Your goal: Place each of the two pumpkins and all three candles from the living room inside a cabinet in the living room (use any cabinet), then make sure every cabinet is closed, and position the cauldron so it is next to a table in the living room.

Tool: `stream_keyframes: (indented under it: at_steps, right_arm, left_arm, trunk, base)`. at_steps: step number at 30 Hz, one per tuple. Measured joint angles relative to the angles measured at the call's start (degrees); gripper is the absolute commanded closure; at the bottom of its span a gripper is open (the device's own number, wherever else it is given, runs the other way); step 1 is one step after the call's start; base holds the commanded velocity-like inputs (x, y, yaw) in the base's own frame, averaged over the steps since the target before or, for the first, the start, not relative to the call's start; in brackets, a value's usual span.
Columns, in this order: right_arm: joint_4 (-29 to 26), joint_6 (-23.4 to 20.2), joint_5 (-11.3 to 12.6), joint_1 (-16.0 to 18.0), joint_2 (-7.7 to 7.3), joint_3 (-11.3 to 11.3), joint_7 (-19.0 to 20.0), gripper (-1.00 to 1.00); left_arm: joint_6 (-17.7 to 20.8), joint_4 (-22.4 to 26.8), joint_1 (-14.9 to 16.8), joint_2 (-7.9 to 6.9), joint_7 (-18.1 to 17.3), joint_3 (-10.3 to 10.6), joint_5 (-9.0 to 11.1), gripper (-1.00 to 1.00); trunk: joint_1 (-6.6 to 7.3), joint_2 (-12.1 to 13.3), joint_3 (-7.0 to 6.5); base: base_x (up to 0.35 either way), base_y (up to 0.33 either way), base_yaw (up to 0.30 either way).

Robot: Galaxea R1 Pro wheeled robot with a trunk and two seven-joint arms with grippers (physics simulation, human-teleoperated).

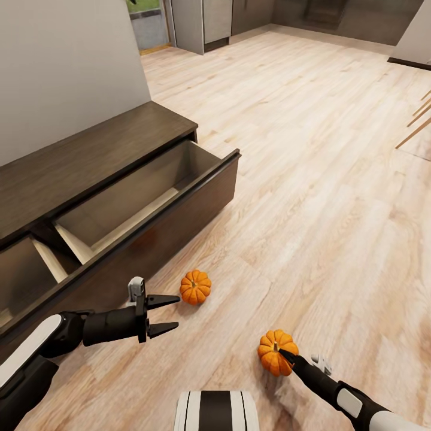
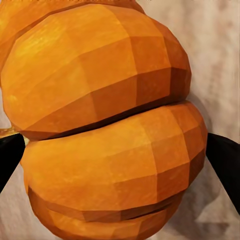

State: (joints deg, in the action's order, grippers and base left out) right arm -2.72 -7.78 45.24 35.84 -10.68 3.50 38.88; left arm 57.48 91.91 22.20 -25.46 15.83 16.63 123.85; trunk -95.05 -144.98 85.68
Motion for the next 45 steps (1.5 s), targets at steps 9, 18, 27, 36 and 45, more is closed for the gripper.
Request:
stream_keyframes:
  at_steps: [9,18,27,36,45]
  right_arm:
    - [0.00,0.22,-0.06,0.02,-0.01,-0.55,-2.84,1.00]
    - [0.02,0.21,-0.05,0.01,-0.02,-0.39,-2.85,1.00]
    - [0.01,0.21,-0.03,0.01,-0.01,-0.43,-2.82,1.00]
    - [-0.22,0.26,0.05,0.01,-0.01,-0.56,-1.69,1.00]
    - [-0.10,-0.29,0.10,0.02,-0.50,-0.56,13.87,1.00]
  left_arm:
    - [0.00,-0.01,0.01,0.01,0.00,0.02,0.03,-1.00]
    - [0.00,0.00,0.01,0.01,0.00,0.02,0.00,-1.00]
    - [0.00,0.00,0.01,0.01,0.00,0.02,0.03,-1.00]
    - [0.00,-0.11,0.01,0.03,0.02,0.02,-0.01,-1.00]
    - [-0.10,-0.67,0.01,0.00,0.29,-0.12,-1.04,-1.00]
  trunk:
    - [0.20,0.11,-1.77]
    - [0.25,0.14,-2.21]
    - [0.30,0.16,-2.65]
    - [0.53,0.28,-4.65]
    - [0.77,0.40,-6.65]
  base:
    - [0.000,0.000,0.000]
    - [0.000,0.000,0.000]
    - [0.000,0.000,0.000]
    - [0.000,0.000,0.000]
    - [0.000,0.000,0.000]
